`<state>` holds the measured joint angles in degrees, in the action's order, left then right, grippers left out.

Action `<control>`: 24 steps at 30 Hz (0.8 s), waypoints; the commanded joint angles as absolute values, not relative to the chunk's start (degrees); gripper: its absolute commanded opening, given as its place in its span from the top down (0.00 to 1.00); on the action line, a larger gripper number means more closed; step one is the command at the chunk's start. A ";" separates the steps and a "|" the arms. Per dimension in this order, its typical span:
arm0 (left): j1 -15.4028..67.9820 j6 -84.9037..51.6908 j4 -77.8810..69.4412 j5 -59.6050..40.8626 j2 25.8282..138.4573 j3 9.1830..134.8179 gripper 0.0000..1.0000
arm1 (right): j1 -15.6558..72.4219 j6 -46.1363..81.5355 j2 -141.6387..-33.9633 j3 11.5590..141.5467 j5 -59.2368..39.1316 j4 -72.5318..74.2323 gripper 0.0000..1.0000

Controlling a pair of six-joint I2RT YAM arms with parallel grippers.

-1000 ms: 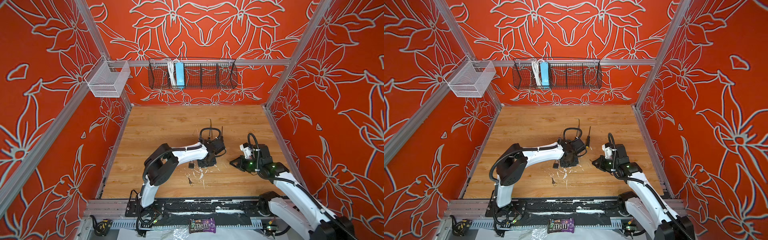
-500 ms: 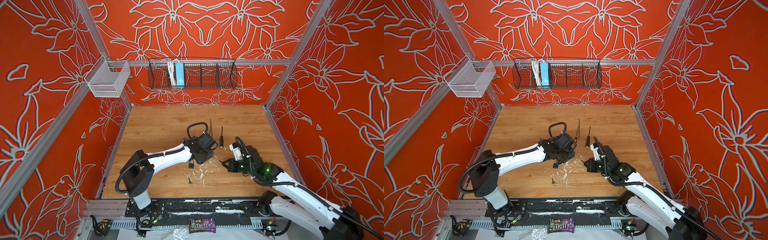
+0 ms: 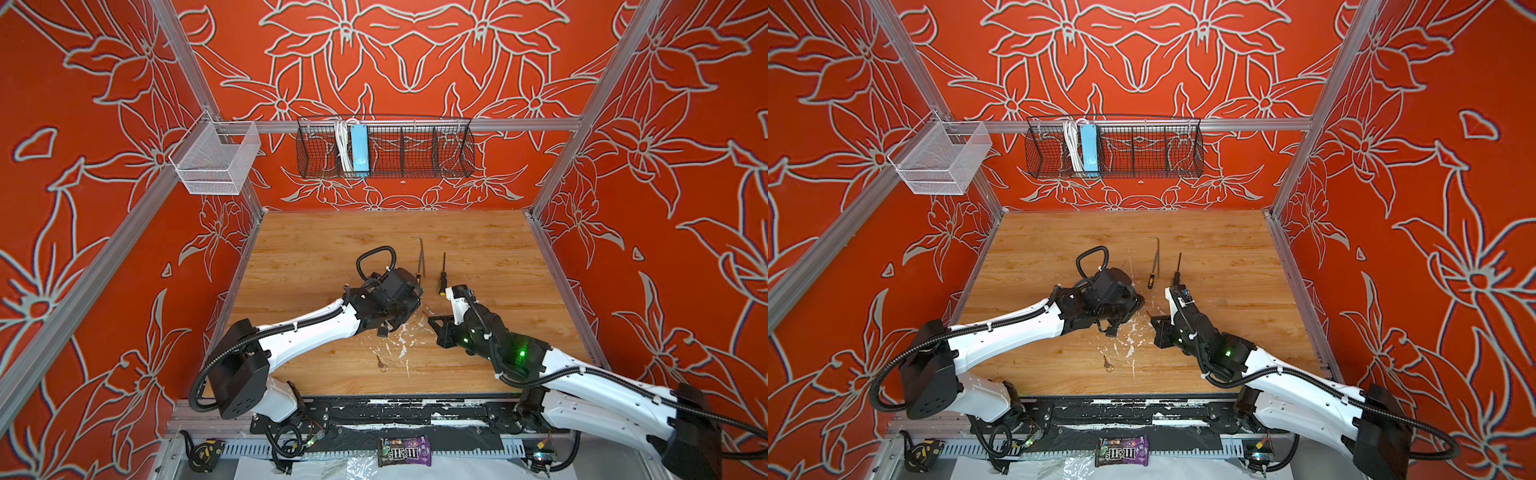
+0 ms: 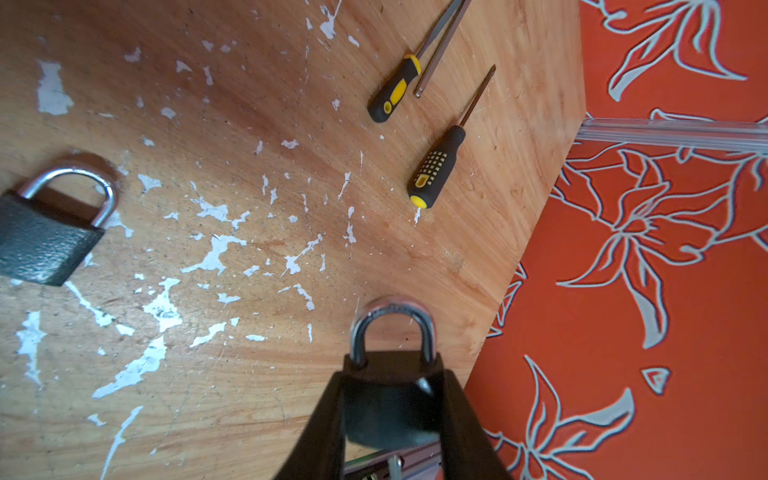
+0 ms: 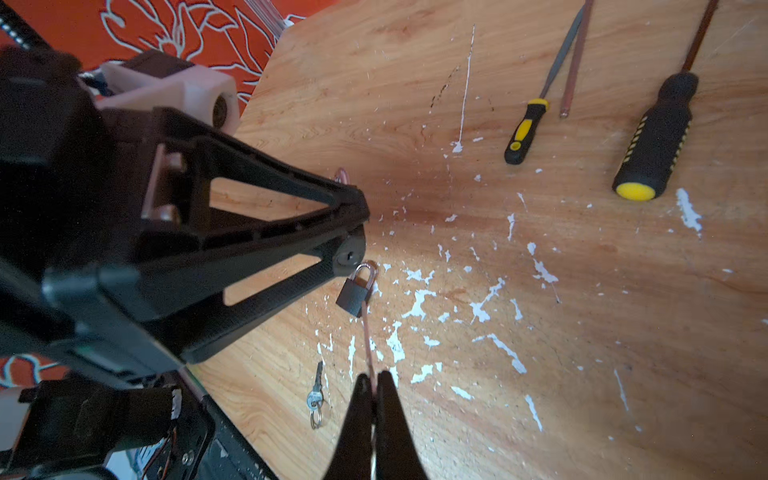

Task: Unlock with the key
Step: 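Lift the padlock with the left gripper toward the key in the right gripper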

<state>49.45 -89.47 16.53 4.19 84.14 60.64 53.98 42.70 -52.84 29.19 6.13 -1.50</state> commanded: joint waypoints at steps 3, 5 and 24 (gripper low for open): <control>49.22 -92.64 13.54 6.02 81.66 59.45 0.98 | 56.14 42.98 -55.68 30.50 12.45 4.16 1.00; 49.22 -92.72 13.36 6.28 81.31 59.24 0.99 | 56.25 43.38 -56.16 29.95 12.57 5.97 1.00; 49.22 -92.24 12.45 5.63 80.87 59.15 1.00 | 56.51 43.57 -56.77 29.69 13.71 7.96 1.00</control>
<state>49.45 -91.57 13.96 5.30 82.37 59.11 55.99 42.68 -56.27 29.19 11.99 6.74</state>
